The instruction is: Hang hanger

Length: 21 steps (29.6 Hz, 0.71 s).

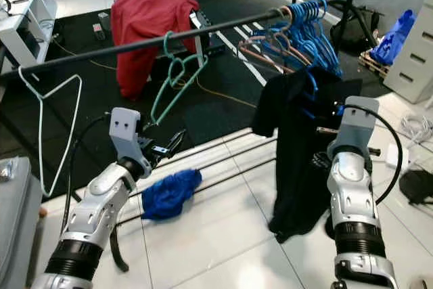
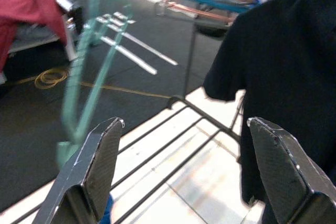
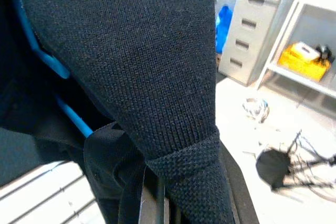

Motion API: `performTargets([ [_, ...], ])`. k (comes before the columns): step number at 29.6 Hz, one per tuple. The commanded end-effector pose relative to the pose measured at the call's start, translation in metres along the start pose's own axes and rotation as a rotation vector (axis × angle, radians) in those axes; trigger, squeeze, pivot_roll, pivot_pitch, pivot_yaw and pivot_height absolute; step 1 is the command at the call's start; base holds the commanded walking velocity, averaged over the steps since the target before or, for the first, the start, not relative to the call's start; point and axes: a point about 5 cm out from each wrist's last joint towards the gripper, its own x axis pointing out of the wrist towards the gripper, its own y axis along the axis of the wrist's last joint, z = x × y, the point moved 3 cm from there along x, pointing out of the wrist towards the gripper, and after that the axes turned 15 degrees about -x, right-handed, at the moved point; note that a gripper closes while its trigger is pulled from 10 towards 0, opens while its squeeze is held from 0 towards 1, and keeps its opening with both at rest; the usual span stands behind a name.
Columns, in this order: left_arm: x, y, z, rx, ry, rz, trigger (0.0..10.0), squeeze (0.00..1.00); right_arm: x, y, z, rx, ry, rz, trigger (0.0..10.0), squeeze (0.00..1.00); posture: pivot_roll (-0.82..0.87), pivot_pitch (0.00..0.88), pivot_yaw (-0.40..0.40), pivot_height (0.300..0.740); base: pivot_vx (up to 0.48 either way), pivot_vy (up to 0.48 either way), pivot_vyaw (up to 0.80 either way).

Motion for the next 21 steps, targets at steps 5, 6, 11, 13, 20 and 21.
performTargets([
  [5,-0.003,-0.004,-0.006,0.003,0.018,-0.015,10.0,0.0,0.005,0.025,-0.013,0.043,0.109,0.114,0.0,0.0,-0.15,0.076,0.033,0.74,0.48,0.0,0.0],
  [6,-0.003,-0.004,-0.006,0.003,0.018,-0.015,10.0,0.0,0.005,0.025,-0.013,0.043,0.109,0.114,0.0,0.0,-0.15,0.076,0.033,0.74,0.48,0.0,0.0],
  [11,-0.003,-0.005,-0.007,0.001,0.027,-0.023,10.0,0.0,0.004,0.033,-0.03,0.06,0.217,0.141,0.0,0.0,-0.15,0.073,0.034,0.74,0.117,0.0,0.0],
  [13,-0.003,-0.006,-0.007,0.005,0.026,-0.026,10.0,0.0,0.003,0.034,-0.033,0.07,0.23,0.141,0.0,0.0,-0.15,0.072,0.032,0.74,0.0,0.0,0.0],
  [20,-0.005,-0.006,-0.006,0.007,0.019,-0.025,10.0,0.0,0.003,0.04,-0.044,0.096,0.288,0.15,0.0,0.0,-0.15,0.073,0.036,0.74,0.134,0.0,0.0],
  [21,-0.005,-0.006,-0.006,0.006,0.018,-0.025,10.0,0.0,0.003,0.041,-0.048,0.097,0.308,0.156,0.0,0.0,-0.15,0.072,0.036,0.74,0.315,0.0,0.0],
])
